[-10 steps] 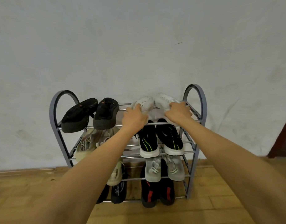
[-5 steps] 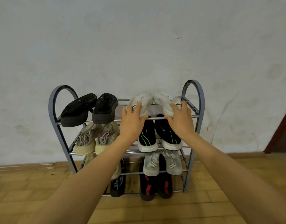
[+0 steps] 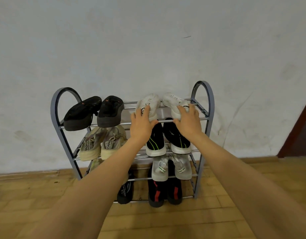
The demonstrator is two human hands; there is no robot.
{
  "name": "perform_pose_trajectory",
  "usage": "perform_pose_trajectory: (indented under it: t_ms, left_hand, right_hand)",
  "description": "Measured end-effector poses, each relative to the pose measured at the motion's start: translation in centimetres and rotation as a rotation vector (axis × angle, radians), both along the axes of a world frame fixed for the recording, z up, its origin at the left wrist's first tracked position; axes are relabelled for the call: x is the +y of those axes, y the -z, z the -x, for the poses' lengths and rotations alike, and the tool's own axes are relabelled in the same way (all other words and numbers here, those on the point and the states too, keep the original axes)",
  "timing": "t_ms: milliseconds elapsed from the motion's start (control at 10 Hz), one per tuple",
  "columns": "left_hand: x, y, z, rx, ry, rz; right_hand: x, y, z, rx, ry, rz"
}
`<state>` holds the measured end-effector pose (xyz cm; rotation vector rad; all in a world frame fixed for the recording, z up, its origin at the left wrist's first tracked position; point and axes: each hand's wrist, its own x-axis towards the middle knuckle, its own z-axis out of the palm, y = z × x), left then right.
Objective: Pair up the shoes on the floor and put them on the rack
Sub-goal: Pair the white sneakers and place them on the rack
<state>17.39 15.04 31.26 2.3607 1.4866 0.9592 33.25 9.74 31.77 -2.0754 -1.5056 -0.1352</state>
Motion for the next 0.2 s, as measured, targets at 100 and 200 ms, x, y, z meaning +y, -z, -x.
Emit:
perform_pose_trajectory:
  t_ms: [100, 200]
  left_hand:
    - [-1.0, -0.4, 0.7, 0.057, 0.04, 0.004]
    - [-3.9, -0.3, 2.1, 0.141, 0.023, -0.104]
  right_hand:
    - [-1.0, -0.2, 0.5, -0.006, 0.01, 0.045]
    - [-3.6, -0.3, 2.2, -0.025, 0.01, 0.05]
